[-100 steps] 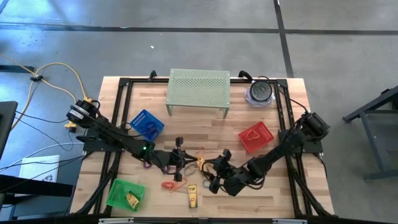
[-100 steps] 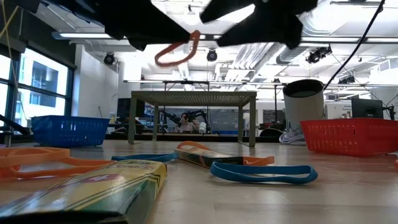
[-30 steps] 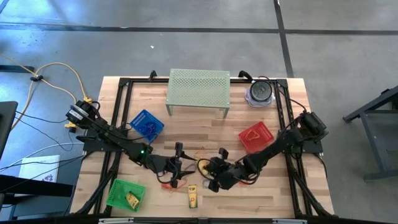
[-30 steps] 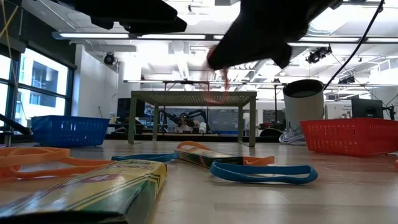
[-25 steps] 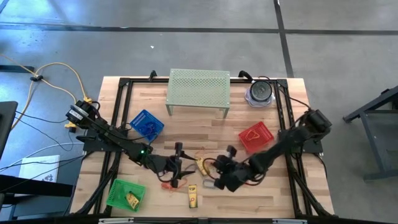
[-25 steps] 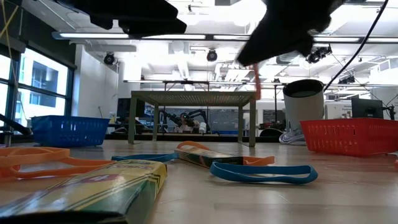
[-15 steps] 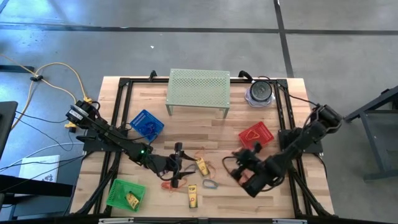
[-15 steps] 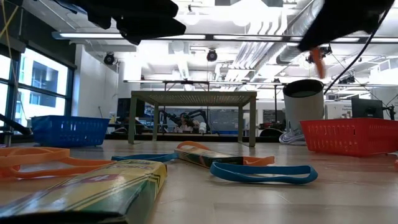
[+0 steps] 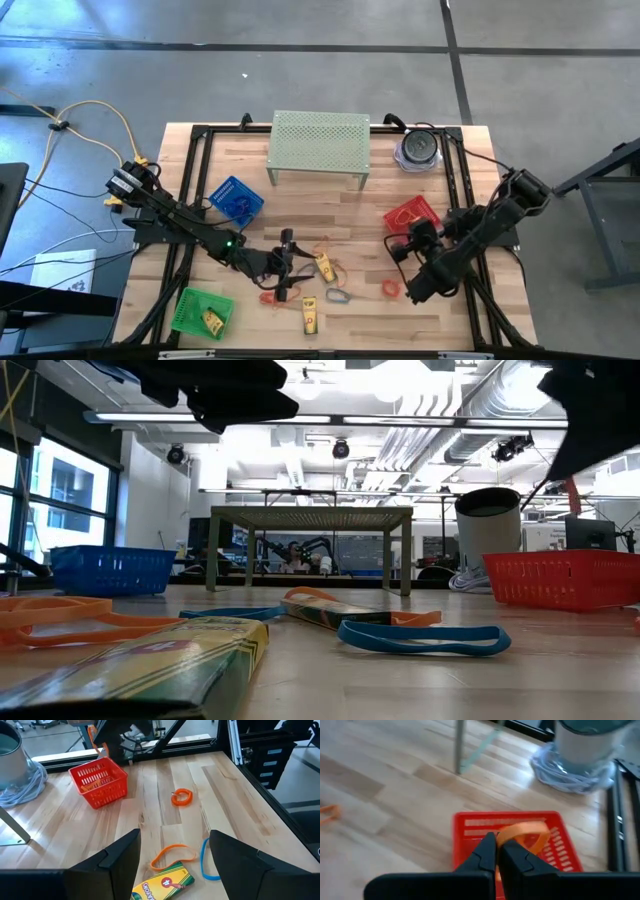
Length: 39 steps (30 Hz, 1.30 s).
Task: Pick & Place Office Desk Supplies
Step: Put the orange rubberband into the red bin, then put the orange spring keychain into the blue bin
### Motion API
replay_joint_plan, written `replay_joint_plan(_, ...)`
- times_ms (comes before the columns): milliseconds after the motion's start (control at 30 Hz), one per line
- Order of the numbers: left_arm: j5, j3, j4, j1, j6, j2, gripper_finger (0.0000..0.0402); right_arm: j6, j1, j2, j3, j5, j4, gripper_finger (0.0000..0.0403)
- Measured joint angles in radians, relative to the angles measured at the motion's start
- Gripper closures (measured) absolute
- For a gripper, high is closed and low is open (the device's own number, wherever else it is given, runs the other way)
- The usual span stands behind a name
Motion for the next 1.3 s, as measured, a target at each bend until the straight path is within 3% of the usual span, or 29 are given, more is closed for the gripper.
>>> replay_joint_plan(267, 0.0, 0.0, 0.0, 0.002, 0.0, 0.0, 0.0172, 0.026, -0.074, 0.0, -0.102, -0.013, 0.021, 0.0401)
replay_joint_plan(467, -0.001, 0.0, 0.0, 0.002, 0.001, 0.0, 0.0172, -0.146, -0.13, 0.0, -0.141, 0.021, 0.137, 0.0401)
replay_joint_plan(633, -0.001, 0.0, -0.001, 0.002, 0.003, 0.0, 0.0172, -0.154, -0.161, 0.0, -0.141, -0.018, 0.141, 0.0391)
replay_joint_plan(767, -0.001, 0.0, -0.002, 0.002, 0.003, 0.0, 0.0172, -0.155, -0.175, 0.0, -0.141, -0.068, 0.141, 0.0349)
replay_joint_plan(1033, -0.001, 0.0, -0.005, 0.002, -0.022, 0.0, 0.0172, -0.155, -0.205, -0.007, -0.141, -0.108, 0.121, 0.0225)
replay_joint_plan(1300, -0.001, 0.0, -0.019, 0.006, -0.025, 0.0, 0.0172, -0.207, -0.201, -0.098, -0.138, -0.113, 0.082, 0.0177)
